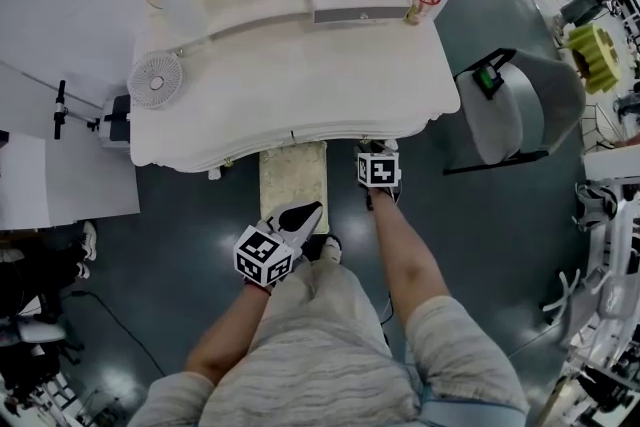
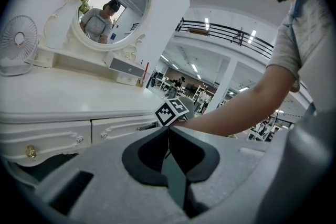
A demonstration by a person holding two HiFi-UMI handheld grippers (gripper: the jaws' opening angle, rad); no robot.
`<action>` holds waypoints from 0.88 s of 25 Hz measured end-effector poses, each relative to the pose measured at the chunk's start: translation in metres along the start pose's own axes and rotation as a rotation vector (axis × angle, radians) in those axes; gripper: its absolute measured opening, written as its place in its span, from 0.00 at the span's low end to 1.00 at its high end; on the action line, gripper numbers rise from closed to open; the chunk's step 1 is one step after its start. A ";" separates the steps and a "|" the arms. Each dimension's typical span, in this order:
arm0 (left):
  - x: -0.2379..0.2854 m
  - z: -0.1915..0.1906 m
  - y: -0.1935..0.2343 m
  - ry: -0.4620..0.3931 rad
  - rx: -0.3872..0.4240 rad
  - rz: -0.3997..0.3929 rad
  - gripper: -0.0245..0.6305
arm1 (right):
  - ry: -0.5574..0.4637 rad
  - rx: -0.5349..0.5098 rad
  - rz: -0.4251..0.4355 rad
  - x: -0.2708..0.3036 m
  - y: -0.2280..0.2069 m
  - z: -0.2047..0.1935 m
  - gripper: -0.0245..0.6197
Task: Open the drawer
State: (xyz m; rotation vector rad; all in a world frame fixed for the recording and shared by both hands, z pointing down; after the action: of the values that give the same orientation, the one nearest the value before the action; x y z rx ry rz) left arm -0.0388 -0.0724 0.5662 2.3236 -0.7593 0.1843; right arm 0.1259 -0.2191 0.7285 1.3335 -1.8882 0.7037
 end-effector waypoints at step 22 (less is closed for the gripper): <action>0.000 -0.003 0.013 0.003 -0.039 0.020 0.06 | 0.079 -0.080 -0.054 0.033 -0.013 -0.005 0.23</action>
State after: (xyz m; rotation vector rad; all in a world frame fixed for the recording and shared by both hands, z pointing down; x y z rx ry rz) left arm -0.0460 -0.0786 0.5761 2.2796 -0.7786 0.1801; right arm 0.1325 -0.2381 0.7587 1.2830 -1.7920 0.6379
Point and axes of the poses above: the fingertips, and each gripper's own axes: x forward along the fingers, y to its left, z out of its top, the point moved 3 cm from there along -x, backward along the fingers, and after that the axes turned 8 degrees about -x, right-handed, at the moved point
